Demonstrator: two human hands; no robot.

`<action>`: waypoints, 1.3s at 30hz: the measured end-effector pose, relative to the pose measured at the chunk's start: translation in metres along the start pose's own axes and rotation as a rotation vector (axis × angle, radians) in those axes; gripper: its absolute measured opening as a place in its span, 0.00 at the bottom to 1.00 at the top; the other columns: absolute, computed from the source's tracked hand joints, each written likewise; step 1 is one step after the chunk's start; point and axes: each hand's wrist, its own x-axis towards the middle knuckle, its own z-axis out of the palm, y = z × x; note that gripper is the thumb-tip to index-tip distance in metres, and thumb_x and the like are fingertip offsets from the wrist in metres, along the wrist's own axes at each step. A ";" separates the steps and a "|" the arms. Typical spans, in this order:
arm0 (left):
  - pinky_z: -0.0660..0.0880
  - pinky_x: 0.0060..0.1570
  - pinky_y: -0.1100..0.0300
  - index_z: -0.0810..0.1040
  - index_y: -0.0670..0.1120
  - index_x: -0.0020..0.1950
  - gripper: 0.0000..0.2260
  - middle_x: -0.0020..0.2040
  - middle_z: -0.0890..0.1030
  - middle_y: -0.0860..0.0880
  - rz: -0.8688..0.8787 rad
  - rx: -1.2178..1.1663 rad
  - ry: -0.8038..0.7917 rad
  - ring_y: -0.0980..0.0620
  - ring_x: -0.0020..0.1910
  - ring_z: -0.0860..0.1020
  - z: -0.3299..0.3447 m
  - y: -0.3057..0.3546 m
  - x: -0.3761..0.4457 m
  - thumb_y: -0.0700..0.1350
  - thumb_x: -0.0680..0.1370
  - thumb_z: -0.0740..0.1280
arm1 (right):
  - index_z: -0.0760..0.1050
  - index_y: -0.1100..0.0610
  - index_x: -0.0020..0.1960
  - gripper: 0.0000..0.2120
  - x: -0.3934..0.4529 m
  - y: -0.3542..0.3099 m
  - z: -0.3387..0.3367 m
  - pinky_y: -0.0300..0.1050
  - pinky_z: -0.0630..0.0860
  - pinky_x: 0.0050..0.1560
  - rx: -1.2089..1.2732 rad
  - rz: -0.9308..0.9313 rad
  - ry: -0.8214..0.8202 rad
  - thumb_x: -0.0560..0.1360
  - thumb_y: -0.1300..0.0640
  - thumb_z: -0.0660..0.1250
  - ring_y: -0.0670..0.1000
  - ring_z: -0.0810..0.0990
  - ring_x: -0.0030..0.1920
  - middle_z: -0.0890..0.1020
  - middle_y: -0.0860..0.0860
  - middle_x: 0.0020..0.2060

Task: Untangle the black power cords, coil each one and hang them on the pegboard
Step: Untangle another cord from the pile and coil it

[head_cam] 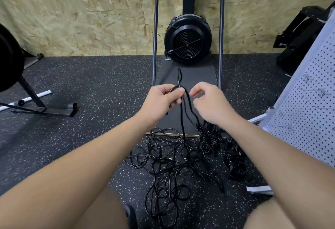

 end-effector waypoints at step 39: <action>0.63 0.31 0.61 0.89 0.47 0.55 0.04 0.39 0.75 0.48 -0.097 0.147 -0.268 0.54 0.31 0.64 0.017 -0.021 -0.020 0.46 0.81 0.78 | 0.78 0.60 0.55 0.09 0.012 -0.027 -0.021 0.40 0.74 0.43 0.847 -0.062 -0.045 0.89 0.60 0.62 0.48 0.72 0.35 0.84 0.58 0.44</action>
